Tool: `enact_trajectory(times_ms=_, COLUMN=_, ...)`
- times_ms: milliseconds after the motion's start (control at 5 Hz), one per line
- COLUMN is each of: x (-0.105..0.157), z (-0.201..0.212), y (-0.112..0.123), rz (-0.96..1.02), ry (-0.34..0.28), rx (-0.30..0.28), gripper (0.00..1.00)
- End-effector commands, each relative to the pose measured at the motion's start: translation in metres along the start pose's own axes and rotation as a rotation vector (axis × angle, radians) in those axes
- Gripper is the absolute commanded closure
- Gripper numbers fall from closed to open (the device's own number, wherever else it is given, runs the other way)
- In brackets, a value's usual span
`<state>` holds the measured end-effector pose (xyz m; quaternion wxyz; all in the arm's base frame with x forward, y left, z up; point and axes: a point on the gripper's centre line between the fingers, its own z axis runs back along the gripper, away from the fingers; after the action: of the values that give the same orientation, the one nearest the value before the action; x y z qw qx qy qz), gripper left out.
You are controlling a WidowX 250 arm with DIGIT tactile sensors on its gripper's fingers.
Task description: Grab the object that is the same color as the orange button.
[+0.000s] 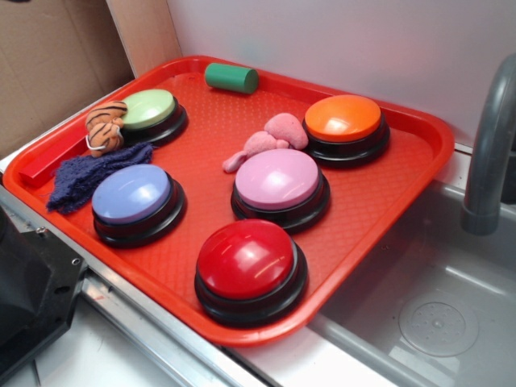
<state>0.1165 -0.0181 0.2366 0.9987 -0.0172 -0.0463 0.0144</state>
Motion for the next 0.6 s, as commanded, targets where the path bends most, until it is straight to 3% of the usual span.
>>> enact_trajectory(times_ms=0, x=0.0, z=0.0, y=0.0, rz=0.0, ry=0.0, rx=0.0, gripper=0.0)
enact_trajectory(times_ms=200, x=0.006, z=-0.009, y=0.009, rz=0.035, ry=-0.036, rx=-0.019, gripper=0.0)
enact_trajectory(times_ms=400, x=0.008, z=-0.022, y=0.018, rz=0.11, ry=-0.026, rx=-0.012, gripper=0.0)
